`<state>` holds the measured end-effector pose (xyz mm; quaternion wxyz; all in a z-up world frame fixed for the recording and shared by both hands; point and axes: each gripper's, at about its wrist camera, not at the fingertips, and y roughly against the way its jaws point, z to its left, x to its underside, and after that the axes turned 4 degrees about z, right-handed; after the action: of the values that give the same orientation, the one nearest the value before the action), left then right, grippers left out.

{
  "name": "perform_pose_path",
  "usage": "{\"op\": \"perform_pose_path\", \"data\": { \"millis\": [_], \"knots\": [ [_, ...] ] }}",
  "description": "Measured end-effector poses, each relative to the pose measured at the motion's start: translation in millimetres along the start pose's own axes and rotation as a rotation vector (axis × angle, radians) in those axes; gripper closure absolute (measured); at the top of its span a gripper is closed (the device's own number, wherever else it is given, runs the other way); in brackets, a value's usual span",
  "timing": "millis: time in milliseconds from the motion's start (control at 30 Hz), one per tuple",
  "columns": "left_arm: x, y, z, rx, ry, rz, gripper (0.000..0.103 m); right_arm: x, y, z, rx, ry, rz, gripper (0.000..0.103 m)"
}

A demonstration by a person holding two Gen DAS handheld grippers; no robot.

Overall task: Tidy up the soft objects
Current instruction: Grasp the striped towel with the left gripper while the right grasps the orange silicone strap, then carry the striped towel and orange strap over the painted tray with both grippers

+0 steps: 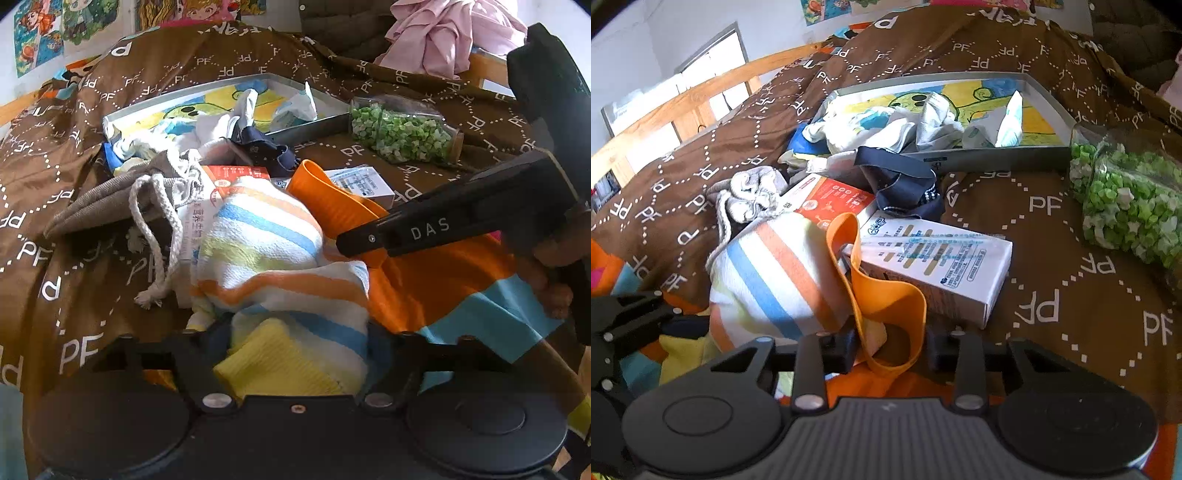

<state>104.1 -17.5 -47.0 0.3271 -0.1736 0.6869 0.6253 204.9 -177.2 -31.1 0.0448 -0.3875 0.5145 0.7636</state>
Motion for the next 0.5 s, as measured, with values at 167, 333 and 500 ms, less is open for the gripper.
{"op": "perform_pose_path", "data": {
  "millis": [167, 333, 500],
  "knots": [
    [-1, 2, 2, 0.023, -0.011, 0.012, 0.069, 5, 5, 9, 0.048, 0.057, -0.004, 0.075],
    [-2, 6, 3, 0.044, -0.01, 0.013, 0.079, 5, 15, 11, 0.085, 0.089, -0.027, 0.08],
    [0, 9, 6, 0.059, 0.01, 0.015, 0.081, 6, 27, 15, 0.228, 0.176, -0.081, 0.084]
  ]
}}
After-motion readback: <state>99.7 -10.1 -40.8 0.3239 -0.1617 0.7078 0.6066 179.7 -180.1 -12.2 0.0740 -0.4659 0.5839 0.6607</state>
